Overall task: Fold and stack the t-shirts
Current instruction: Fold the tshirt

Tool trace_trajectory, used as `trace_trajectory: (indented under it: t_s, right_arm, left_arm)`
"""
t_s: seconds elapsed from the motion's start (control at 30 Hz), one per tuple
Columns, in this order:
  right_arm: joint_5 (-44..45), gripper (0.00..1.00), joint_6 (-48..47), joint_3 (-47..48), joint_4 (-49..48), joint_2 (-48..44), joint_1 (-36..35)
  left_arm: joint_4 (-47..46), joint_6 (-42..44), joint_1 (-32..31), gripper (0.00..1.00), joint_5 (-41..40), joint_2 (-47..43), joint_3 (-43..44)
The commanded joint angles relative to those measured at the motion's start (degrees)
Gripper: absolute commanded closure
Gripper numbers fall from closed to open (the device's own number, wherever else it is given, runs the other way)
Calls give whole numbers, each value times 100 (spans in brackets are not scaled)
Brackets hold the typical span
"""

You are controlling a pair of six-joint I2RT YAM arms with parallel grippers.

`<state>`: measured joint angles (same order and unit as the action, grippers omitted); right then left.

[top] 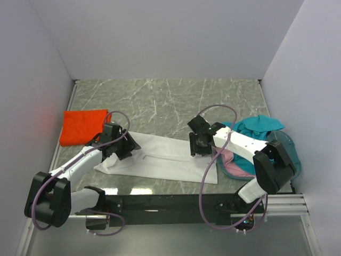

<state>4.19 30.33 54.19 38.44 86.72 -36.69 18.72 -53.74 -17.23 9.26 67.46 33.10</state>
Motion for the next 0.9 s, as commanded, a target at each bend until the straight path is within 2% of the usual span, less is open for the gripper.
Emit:
trace_trajectory:
  t_s: [0.0,0.37,0.87]
  right_arm:
    - [161,44,-62,-5,-178,82,100]
    - [170,44,0,-260,-345,205,188]
    - [-14,45,131,-559,-275,-120,197]
  left_arm:
    - [-105,-102,-17,36,190,-233,-49]
    - [-334,-339,-17,36,515,-260,-269]
    - [-764,-462,-105,36,911,-93,-471]
